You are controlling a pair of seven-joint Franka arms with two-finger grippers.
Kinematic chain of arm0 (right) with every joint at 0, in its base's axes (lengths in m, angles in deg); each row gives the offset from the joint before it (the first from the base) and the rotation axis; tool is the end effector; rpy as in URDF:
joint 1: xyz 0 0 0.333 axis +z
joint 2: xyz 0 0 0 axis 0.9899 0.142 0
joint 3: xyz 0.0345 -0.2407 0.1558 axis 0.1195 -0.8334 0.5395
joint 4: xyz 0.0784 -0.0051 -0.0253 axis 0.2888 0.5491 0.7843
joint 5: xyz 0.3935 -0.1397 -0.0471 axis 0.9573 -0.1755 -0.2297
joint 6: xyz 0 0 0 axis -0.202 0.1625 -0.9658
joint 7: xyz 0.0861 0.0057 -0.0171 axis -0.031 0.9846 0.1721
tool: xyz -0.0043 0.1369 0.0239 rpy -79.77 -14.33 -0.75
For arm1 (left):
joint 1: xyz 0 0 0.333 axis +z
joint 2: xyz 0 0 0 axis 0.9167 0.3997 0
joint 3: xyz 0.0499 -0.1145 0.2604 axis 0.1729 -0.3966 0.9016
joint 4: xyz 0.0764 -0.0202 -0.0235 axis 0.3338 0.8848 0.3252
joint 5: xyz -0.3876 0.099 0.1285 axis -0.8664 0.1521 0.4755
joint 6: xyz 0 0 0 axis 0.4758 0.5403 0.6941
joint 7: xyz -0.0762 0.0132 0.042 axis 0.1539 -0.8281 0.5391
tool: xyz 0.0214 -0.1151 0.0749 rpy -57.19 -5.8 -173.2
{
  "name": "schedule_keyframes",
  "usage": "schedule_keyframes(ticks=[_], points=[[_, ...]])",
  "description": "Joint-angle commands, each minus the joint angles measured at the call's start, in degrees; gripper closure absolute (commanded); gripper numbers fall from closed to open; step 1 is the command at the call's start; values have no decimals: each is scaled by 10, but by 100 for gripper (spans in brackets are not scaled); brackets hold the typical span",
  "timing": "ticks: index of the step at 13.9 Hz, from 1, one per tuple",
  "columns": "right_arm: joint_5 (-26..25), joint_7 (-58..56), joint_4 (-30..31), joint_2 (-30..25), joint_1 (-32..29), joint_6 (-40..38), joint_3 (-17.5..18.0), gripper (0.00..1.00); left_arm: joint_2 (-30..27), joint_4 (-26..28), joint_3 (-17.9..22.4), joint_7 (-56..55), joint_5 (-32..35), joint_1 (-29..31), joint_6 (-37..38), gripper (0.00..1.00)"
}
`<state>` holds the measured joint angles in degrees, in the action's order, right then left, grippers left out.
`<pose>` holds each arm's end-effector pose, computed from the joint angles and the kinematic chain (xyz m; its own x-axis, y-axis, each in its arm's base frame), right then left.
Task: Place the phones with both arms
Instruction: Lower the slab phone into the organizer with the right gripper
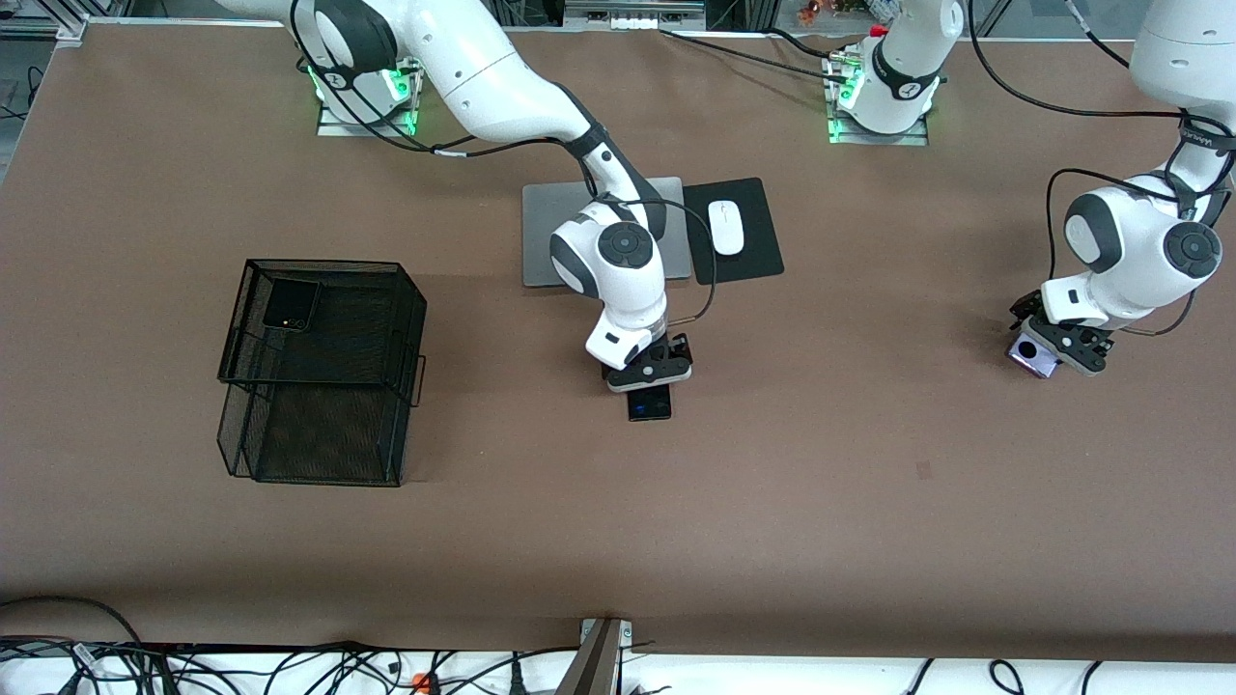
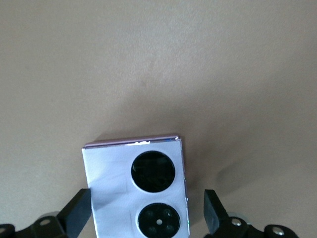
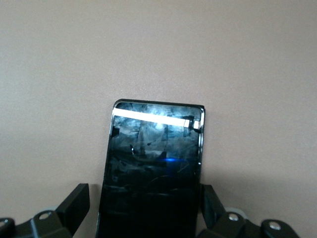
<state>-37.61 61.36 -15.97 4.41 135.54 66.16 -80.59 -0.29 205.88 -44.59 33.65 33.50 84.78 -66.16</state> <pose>0.5592 0.5605 0.1064 0.9497 0.1541 0.2725 0.1789 -0.9815 -0.0684 0.5046 0.2114 0.0903 0.7431 -0.6685 -0.0306 -0.6690 -0.7410 -0.0581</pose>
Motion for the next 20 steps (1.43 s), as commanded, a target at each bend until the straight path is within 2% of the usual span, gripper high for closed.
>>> schedule_keyframes(ticks=[1, 3, 6, 7, 8, 9, 11, 12, 13, 16, 20], points=[[-12, 11, -11, 7, 2, 3, 0, 0, 8, 6, -52, 14, 3, 60, -24, 0], [-12, 11, -2, 7, 5, 3, -1, 0, 16, 6, -72, 14, 3, 82, -32, 0], [-24, 10, 18, 6, 6, 42, -1, 2, 23, 5, -73, 13, 3, 82, -35, 0], [-24, 9, 24, 7, 6, 57, -2, 10, 26, 3, -73, 7, 3, 79, -35, 0], [-23, 9, 25, 6, 6, 62, -1, 37, 30, 0, -75, 6, 3, 77, -36, 0], [-23, 8, 25, 6, 5, 62, -1, 54, 30, -1, -80, 4, 2, 77, -35, 0], [-24, 7, 25, 3, 5, 59, -3, 76, 22, -2, -82, -1, 2, 78, -34, 0], [-24, 4, 25, 1, 5, 55, -5, 83, 18, -2, -82, -2, 2, 78, -34, 0], [-24, 2, 25, -2, 5, 46, -9, 86, 15, -2, -83, -2, 2, 78, -34, 0], [-24, -3, 19, -24, 4, -35, -29, 87, 12, -7, -90, -1, 2, 82, -32, 0], [-18, -62, 18, -105, -19, -155, -40, 88, 16, -9, -89, 0, 2, 83, -32, 0]])
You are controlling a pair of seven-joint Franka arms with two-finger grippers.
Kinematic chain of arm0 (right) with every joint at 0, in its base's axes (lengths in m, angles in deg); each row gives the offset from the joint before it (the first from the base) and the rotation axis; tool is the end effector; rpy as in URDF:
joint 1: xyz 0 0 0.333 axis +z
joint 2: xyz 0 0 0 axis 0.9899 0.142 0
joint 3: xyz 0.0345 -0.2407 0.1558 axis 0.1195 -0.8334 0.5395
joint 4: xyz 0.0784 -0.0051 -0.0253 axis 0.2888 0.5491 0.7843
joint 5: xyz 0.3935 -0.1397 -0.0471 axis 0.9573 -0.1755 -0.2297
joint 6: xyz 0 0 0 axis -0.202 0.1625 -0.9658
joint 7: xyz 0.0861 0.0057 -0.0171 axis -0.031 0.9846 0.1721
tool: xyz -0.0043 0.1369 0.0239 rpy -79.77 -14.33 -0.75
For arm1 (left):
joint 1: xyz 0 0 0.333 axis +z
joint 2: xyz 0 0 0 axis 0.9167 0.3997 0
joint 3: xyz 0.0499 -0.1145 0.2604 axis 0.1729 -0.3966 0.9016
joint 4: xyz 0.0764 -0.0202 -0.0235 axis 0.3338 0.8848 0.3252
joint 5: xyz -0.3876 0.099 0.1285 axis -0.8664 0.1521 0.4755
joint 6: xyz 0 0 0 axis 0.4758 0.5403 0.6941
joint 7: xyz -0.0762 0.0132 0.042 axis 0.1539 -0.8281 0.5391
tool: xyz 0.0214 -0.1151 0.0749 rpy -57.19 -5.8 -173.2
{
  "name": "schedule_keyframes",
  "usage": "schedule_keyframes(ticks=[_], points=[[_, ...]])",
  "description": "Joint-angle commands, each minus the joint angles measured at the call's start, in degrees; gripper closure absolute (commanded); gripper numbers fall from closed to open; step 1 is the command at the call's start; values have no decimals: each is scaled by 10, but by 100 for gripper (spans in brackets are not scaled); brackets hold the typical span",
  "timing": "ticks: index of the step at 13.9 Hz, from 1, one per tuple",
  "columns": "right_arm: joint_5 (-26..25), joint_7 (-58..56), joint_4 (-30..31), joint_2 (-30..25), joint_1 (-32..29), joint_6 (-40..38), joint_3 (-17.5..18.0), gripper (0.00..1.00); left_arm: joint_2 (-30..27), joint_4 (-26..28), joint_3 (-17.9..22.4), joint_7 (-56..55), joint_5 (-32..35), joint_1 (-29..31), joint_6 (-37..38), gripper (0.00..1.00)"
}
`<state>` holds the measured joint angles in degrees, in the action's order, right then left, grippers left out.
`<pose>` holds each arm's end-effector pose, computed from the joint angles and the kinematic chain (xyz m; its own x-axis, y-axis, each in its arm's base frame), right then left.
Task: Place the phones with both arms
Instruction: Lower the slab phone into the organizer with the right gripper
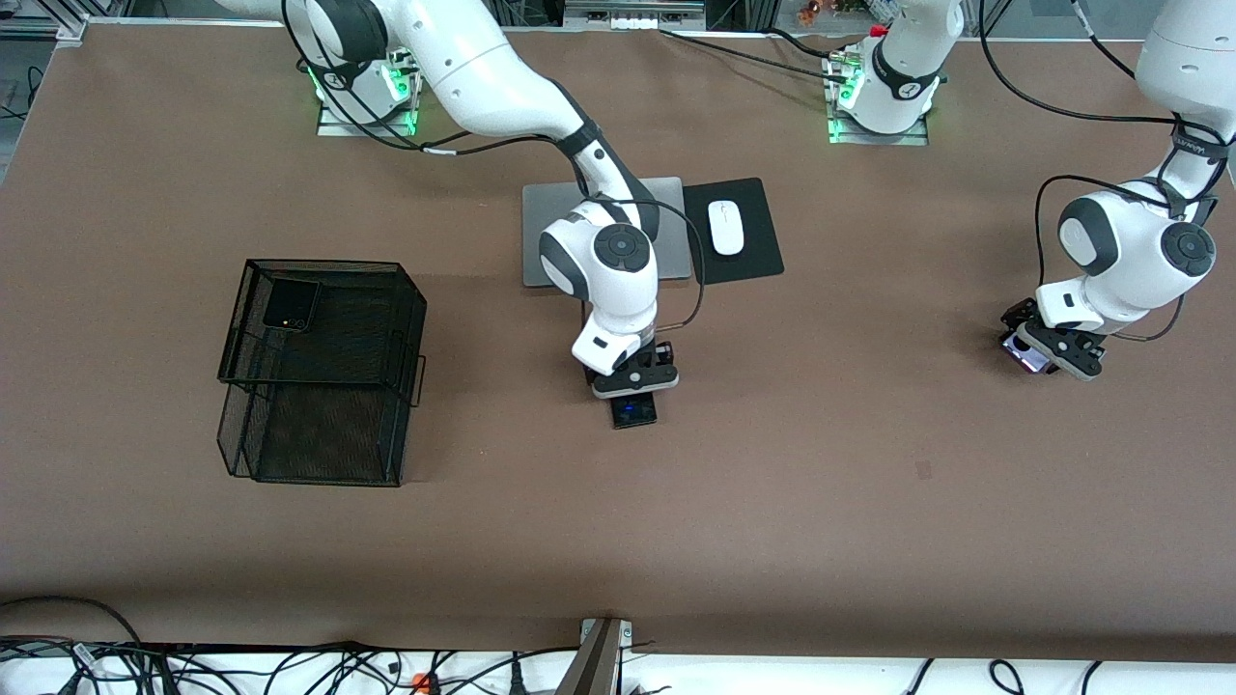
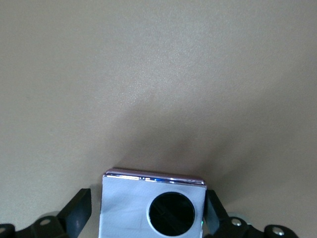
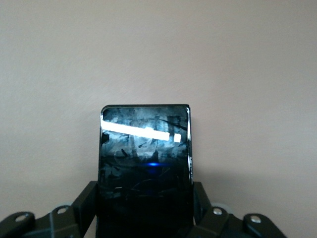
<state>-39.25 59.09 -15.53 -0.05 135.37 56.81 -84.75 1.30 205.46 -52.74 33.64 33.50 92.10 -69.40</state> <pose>0.5882 0.5252 0.1532 0.9537 0.1760 0.2438 0.1695 -0.9844 0.0478 0.5144 0.1982 0.0831 0.7419 -0.6690 0.0439 -0.6664 -0.7430 -0.0619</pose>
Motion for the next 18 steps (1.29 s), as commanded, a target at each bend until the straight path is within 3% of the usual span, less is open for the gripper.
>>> schedule_keyframes(ticks=[1, 3, 4, 6, 8, 9, 12, 15, 18], points=[[0, -61, 13, -81, -32, -86, 3, 88, 1, -5, -8, -1, 2, 10, 1, 0], [2, -105, 17, -128, -61, -133, 3, 88, 3, -5, -7, -2, 2, 10, 1, 1], [1, -129, 18, -151, -77, -165, 2, 88, 5, -6, -8, -3, 2, 10, 1, 11], [1, -180, 23, -188, -111, -227, -11, 88, 6, -6, -8, -4, 1, 10, 1, 40], [1, -228, 55, -230, -129, -258, -40, 88, 6, -6, -7, -10, 1, 10, 1, 78], [2, -253, 88, -258, -133, -266, -57, 88, 6, -6, -7, -13, 1, 10, 1, 88], [2, -296, 242, -363, -135, -259, -106, 89, 5, -12, -7, -18, 1, 10, 4, 100], [1, -296, 385, -447, -135, -232, -142, 89, -3, -26, -9, -32, 1, 6, 42, 100], [2, -284, 431, -449, -135, -240, -151, 89, -28, -56, -27, -64, 0, 3, 122, 100]])
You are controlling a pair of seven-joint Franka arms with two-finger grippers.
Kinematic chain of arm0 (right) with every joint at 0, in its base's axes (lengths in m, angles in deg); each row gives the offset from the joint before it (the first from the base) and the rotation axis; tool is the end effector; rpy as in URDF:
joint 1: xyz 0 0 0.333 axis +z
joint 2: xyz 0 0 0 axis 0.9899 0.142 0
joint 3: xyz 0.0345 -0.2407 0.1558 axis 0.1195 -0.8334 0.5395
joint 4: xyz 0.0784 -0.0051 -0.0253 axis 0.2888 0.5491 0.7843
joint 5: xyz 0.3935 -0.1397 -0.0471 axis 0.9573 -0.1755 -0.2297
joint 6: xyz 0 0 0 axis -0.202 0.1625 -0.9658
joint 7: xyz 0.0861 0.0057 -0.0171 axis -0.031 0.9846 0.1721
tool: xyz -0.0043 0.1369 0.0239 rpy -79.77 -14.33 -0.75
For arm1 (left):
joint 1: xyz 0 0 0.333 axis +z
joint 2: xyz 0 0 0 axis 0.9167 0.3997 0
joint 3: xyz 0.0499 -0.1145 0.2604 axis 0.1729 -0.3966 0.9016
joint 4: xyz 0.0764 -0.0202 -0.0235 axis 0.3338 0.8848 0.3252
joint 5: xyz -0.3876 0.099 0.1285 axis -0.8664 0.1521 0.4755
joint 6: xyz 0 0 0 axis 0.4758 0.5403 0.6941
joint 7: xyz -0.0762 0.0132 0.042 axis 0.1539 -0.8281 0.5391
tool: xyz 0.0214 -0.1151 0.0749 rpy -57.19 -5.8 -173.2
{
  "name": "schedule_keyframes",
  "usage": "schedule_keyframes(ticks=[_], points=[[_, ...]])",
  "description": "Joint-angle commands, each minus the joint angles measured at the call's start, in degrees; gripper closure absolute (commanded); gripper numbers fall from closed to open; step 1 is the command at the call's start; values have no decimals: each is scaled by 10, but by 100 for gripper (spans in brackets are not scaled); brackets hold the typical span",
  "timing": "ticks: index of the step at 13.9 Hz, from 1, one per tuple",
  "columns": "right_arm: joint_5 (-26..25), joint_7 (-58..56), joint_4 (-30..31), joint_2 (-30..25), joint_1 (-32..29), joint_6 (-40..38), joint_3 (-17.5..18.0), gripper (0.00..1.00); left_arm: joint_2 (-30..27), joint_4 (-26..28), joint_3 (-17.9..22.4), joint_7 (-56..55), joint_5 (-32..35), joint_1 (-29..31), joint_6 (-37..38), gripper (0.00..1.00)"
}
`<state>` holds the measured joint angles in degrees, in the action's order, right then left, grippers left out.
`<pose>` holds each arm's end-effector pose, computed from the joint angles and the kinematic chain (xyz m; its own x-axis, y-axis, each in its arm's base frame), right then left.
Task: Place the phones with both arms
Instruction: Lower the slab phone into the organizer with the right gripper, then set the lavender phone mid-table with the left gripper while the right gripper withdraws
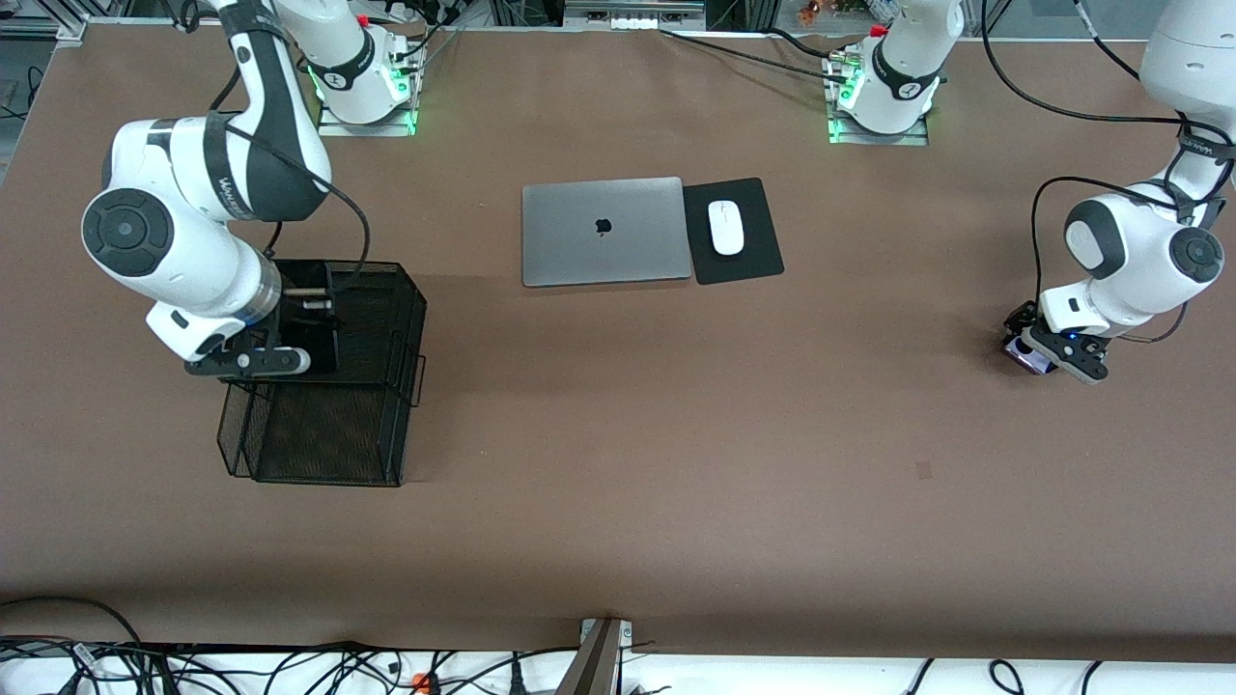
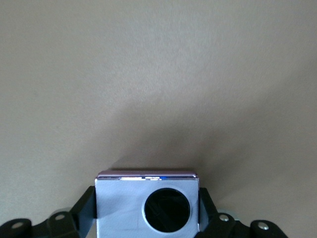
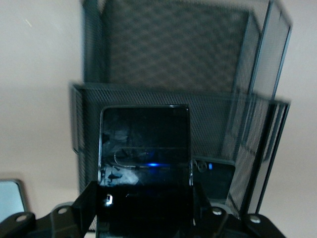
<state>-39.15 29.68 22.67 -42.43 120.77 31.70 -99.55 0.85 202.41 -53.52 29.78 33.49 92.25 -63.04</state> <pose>0.6023 0.1011 0.3247 0.9854 0.0419 -0.1651 0.0554 -0.9954 0.0778 0.5273 0.1976 0.0961 0.7814 -0.6236 0.0236 -0.6234 -0.7817 -0.0159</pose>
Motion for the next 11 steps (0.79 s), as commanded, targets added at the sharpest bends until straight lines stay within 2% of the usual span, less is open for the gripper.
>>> schedule_keyframes(ticks=[1, 5, 9, 11], points=[[1, 10, 61, -22, 11, 12, -3, 89, -26, -36, -21, -38, 1, 1, 83, 100], [3, 11, 81, -11, 11, 16, -3, 89, -19, -46, -77, -164, 2, -12, 91, 100], [49, 10, 80, 19, 11, 36, -2, 89, -13, -71, -83, -341, 2, -107, 93, 100], [56, 11, 80, 32, 14, 59, 0, 89, -9, -89, -82, -442, 6, -159, 98, 100]])
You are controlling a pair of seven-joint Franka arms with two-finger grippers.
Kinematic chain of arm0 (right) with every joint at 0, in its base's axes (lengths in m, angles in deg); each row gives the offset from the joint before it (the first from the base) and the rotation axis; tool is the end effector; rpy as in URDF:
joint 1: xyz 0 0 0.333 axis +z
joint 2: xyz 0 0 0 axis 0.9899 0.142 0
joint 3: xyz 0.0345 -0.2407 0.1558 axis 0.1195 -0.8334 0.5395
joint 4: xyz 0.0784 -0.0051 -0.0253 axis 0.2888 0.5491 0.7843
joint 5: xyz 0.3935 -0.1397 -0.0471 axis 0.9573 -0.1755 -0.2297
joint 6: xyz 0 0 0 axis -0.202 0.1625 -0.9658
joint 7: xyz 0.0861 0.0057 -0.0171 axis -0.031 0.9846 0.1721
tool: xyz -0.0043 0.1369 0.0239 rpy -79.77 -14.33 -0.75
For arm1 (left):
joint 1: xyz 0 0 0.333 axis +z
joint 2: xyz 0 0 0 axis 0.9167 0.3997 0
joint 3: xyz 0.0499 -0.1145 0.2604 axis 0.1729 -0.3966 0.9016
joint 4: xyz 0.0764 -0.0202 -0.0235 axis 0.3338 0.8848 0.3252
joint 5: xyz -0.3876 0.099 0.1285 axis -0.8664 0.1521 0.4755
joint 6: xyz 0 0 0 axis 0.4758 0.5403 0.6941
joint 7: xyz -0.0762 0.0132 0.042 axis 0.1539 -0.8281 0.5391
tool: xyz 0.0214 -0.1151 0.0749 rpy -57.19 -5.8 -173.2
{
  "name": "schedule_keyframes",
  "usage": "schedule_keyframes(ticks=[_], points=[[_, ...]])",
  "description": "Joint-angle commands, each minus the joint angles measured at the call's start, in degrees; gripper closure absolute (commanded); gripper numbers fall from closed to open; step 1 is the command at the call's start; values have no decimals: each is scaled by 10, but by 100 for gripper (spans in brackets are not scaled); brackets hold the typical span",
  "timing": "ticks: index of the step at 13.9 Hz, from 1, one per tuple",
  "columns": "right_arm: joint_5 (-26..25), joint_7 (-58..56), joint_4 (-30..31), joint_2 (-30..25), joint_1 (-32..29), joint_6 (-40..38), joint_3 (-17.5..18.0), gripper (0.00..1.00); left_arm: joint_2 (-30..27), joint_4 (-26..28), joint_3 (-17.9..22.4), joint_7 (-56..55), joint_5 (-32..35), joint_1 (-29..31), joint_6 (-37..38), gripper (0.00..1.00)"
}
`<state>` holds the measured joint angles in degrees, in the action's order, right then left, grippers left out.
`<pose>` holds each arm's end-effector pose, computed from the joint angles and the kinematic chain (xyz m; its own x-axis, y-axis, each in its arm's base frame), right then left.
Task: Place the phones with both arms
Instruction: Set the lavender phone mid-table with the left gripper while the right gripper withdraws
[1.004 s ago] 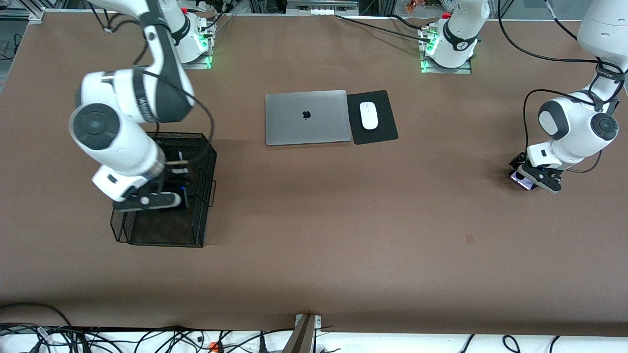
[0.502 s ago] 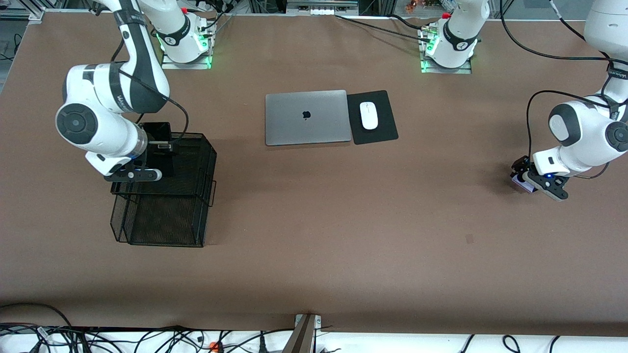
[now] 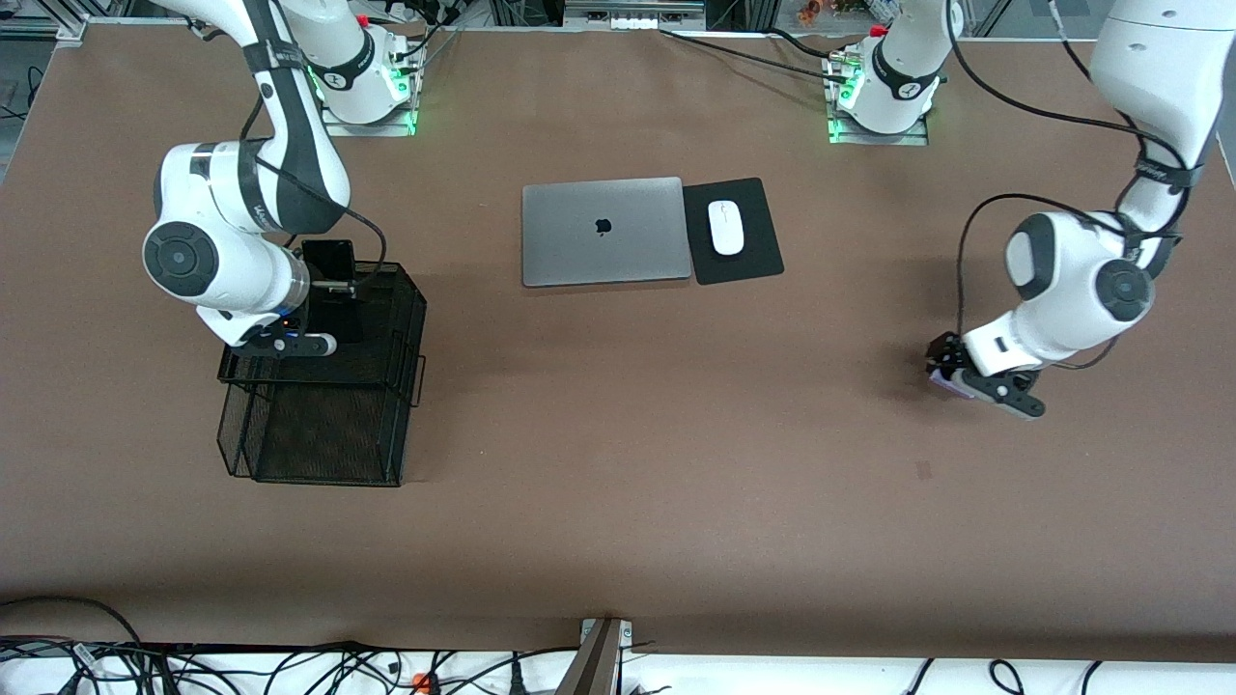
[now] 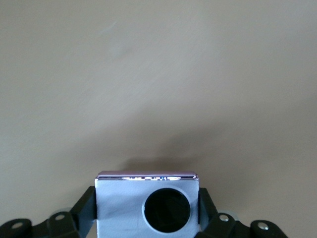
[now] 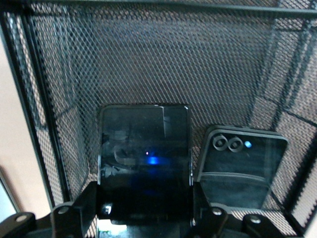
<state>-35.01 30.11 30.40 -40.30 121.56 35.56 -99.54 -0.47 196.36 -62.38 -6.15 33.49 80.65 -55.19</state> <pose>0.5697 0.1016 0.2492 0.9656 0.0000 -0.2599 0.0144 -0.9985 0.0534 0.5980 0.0002 0.1436 0.9259 -0.3742 0.0526 -0.3768 -0.9248 0.0527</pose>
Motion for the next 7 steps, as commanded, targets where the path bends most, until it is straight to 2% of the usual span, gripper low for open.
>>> schedule_keyframes(ticks=[1, 5, 7], points=[[22, 6, 2, 16, 7, 29, 1, 89, 9, -39, 8, -132, 7, -67, 23, 100], [51, 6, -1, 44, 7, 53, 1, 88, 46, -140, 12, -293, 9, -161, 133, 100], [51, 6, -2, 44, 6, 53, 1, 84, 58, -173, 13, -375, 34, -198, 162, 100]])
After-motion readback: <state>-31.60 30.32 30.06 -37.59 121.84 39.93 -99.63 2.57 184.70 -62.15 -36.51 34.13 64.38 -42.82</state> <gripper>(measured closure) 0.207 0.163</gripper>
